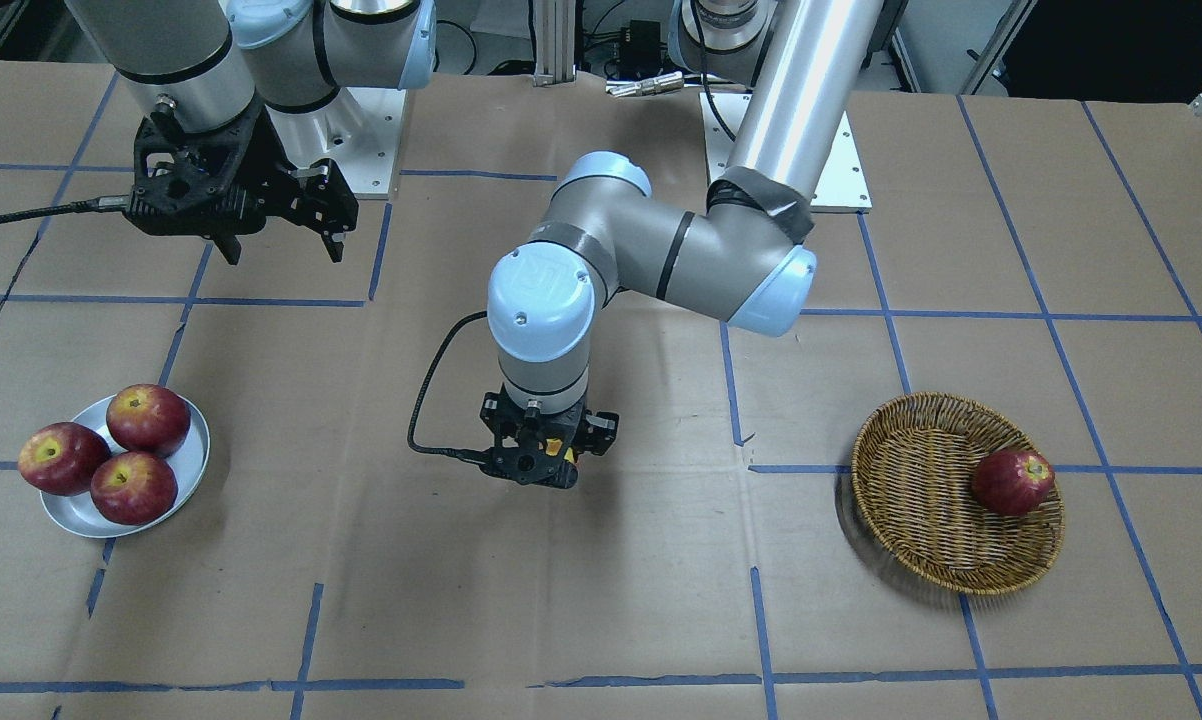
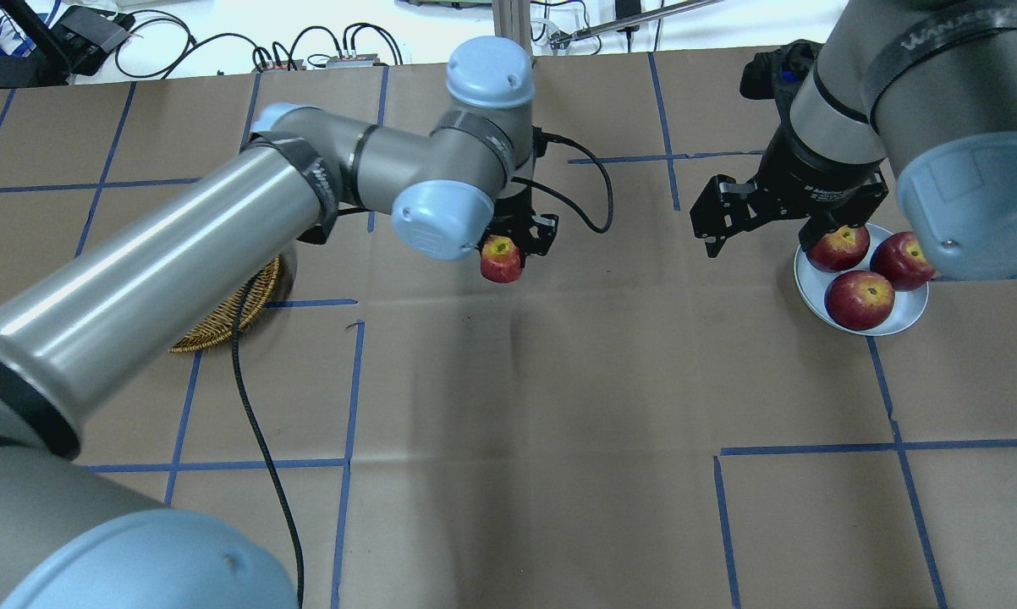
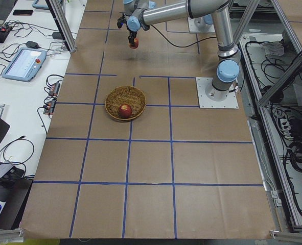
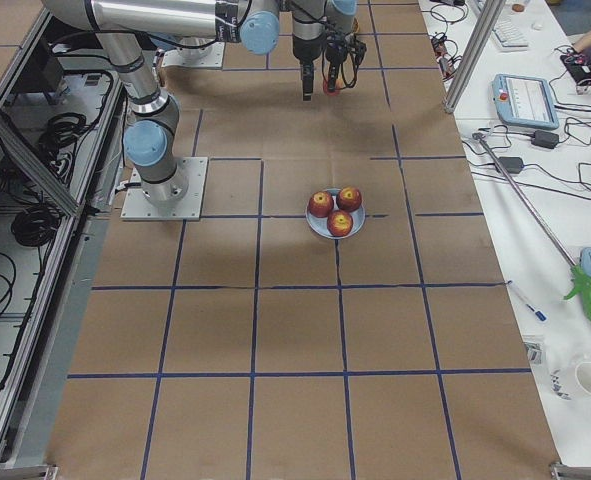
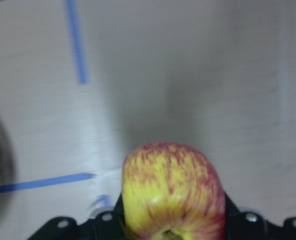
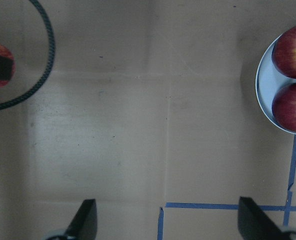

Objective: Transfer apple from basket to plate
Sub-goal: 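Lift the yellow-red apple with the left gripper and carry it toward the table center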

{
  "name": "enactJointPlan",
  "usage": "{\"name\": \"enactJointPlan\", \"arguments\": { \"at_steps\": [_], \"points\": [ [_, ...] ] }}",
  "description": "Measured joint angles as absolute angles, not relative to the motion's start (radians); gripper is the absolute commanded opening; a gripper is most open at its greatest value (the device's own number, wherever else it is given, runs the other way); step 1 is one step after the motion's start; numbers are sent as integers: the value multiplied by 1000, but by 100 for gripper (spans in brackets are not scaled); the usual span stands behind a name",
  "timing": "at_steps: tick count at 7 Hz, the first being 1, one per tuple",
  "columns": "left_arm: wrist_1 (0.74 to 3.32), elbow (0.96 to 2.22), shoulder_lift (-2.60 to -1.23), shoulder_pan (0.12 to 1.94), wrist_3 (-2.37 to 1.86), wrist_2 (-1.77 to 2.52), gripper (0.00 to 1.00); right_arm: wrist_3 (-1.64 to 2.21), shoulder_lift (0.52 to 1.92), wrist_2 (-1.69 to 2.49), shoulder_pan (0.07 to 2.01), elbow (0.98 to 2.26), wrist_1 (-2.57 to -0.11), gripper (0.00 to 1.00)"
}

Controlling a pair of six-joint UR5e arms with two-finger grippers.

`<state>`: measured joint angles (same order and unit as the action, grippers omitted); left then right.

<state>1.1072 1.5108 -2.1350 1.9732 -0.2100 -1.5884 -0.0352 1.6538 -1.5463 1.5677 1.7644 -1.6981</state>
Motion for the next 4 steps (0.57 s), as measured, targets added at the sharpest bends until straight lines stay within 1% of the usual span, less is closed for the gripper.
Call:
{"name": "enactJointPlan", "arguments": {
  "at_steps": [1, 2, 3, 4],
  "points": [
    [1078, 1518, -2156, 1983, -224, -1587, 26, -35, 1654, -1546, 1568, 1765, -1698, 100],
    [1067, 1521, -2166, 1982, -228, -1585, 41, -35, 1654, -1546, 1568, 1765, -1698, 100],
    [1063, 1521, -2173, 1981, -230, -1582, 99, -35, 1655, -1546, 1568, 1766, -1698, 100],
    [1059, 1519, -2175, 1980, -235, -1578, 99, -35, 1655, -1546, 1568, 1766, -1698, 100]
  ]
}}
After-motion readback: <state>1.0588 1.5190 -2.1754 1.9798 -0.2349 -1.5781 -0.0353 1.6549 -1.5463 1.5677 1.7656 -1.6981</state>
